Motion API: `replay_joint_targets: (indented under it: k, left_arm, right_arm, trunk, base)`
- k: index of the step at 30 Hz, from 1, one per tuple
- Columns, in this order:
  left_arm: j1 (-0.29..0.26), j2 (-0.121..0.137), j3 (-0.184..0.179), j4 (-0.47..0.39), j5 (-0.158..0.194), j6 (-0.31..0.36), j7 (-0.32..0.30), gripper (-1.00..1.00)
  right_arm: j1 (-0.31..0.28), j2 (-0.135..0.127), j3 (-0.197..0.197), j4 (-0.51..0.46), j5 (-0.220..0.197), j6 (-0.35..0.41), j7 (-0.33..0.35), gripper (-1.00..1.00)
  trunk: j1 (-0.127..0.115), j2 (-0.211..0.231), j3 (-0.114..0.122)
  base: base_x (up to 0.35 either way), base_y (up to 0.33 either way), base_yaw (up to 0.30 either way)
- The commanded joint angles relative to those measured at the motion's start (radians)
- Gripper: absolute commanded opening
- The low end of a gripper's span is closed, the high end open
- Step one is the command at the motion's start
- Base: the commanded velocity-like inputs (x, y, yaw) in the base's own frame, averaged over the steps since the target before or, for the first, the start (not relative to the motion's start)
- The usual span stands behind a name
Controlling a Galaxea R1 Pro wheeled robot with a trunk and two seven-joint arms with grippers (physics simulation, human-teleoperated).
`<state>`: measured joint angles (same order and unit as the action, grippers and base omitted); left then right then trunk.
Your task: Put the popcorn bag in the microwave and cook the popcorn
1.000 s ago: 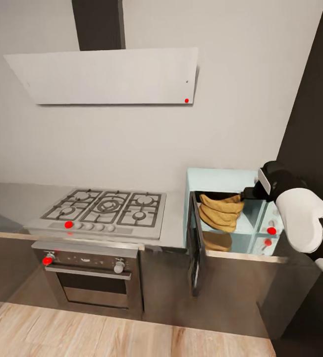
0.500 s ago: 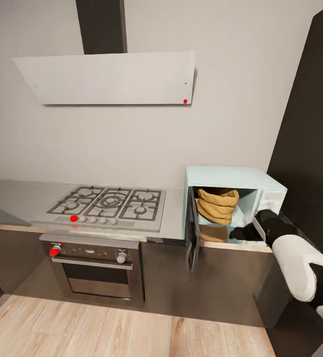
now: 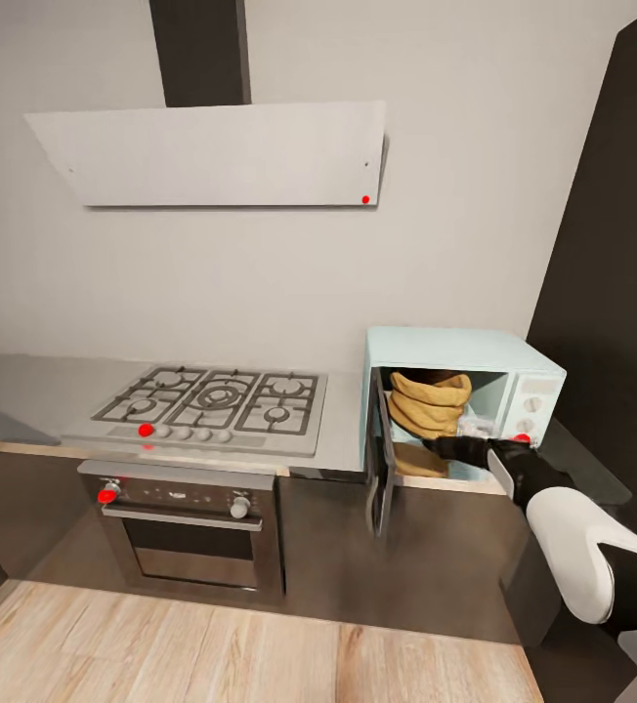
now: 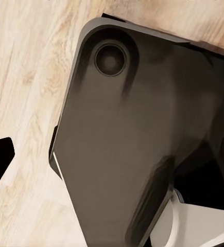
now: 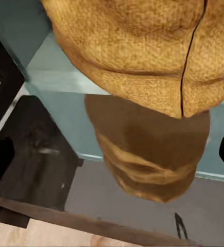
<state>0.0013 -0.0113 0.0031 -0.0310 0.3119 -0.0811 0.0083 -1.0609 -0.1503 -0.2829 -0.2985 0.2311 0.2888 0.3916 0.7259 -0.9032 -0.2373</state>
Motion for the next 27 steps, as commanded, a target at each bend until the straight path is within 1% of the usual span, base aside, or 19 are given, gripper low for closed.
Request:
replay_joint_targets:
  k: [1, 2, 4, 5, 6, 7, 9, 13, 16, 20, 27]
  left_arm:
    - [0.0, 0.0, 0.0, -0.001, 0.004, -0.002, 0.001, 1.0]
    - [0.0, 0.0, 0.0, -0.001, 0.004, -0.002, 0.001, 1.0]
    - [0.0, 0.0, 0.0, -0.001, 0.004, -0.002, 0.001, 1.0]
    - [0.0, 0.0, 0.0, -0.001, 0.004, -0.002, 0.001, 1.0]
    - [0.0, 0.0, 0.0, -0.001, 0.004, -0.002, 0.001, 1.0]
    - [0.0, -0.001, 0.0, -0.001, 0.004, -0.002, 0.001, 1.0]
    - [0.0, -0.001, 0.0, -0.001, 0.004, -0.002, 0.001, 1.0]
    - [0.0, -0.002, 0.001, -0.001, 0.004, -0.002, 0.001, 1.0]
    - [0.001, -0.001, 0.0, -0.002, 0.004, -0.002, 0.001, 1.0]
    - [0.0, -0.002, 0.001, -0.003, 0.005, -0.002, 0.001, 1.0]
    - [0.0, -0.001, 0.0, -0.003, 0.004, -0.002, 0.001, 1.0]
  right_arm:
    - [-0.001, 0.013, -0.009, 0.005, -0.011, -0.047, -0.004, 1.0]
    - [-0.001, 0.019, -0.01, 0.02, -0.033, -0.109, -0.026, 1.0]
    - [-0.001, 0.025, -0.009, 0.072, -0.087, -0.255, -0.124, 1.0]
    - [-0.001, 0.027, -0.009, 0.092, -0.096, -0.298, -0.163, 1.0]
    - [-0.001, 0.03, -0.009, 0.127, -0.105, -0.362, -0.225, 1.0]
    - [-0.001, 0.042, -0.009, 0.144, -0.109, -0.395, -0.255, 1.0]
    - [-0.001, 0.052, -0.01, 0.154, -0.111, -0.414, -0.274, 1.0]
    - [-0.001, 0.059, -0.009, 0.158, -0.105, -0.448, -0.276, 1.0]
    - [-0.001, 0.078, -0.009, 0.146, -0.1, -0.455, -0.274, 1.0]
    - [-0.001, 0.083, -0.009, 0.101, -0.103, -0.456, -0.281, 1.0]
    - [-0.001, 0.081, -0.01, 0.099, -0.111, -0.46, -0.284, 1.0]
  trunk:
    - [0.0, -0.001, -0.001]
    - [0.0, -0.001, -0.001]
    - [0.0, -0.001, -0.001]
    - [0.0, -0.001, -0.001]
    - [0.0, -0.001, -0.001]
    - [0.0, -0.001, -0.001]
    - [0.0, -0.001, -0.001]
    - [0.0, -0.001, -0.001]
    - [0.0, -0.001, -0.001]
    - [0.0, -0.001, -0.001]
    - [0.0, -0.001, -0.001]
  base:
    - [0.0, 0.0, 0.0]
    - [0.0, 0.0, 0.0]
    - [0.0, 0.0, 0.0]
    - [0.0, 0.0, 0.0]
    - [0.0, 0.0, 0.0]
    - [0.0, 0.0, 0.0]
    - [0.0, 0.0, 0.0]
    - [0.0, 0.0, 0.0]
    - [0.0, 0.0, 0.0]
    - [0.0, 0.0, 0.0]
    - [0.091, 0.0, 0.0]
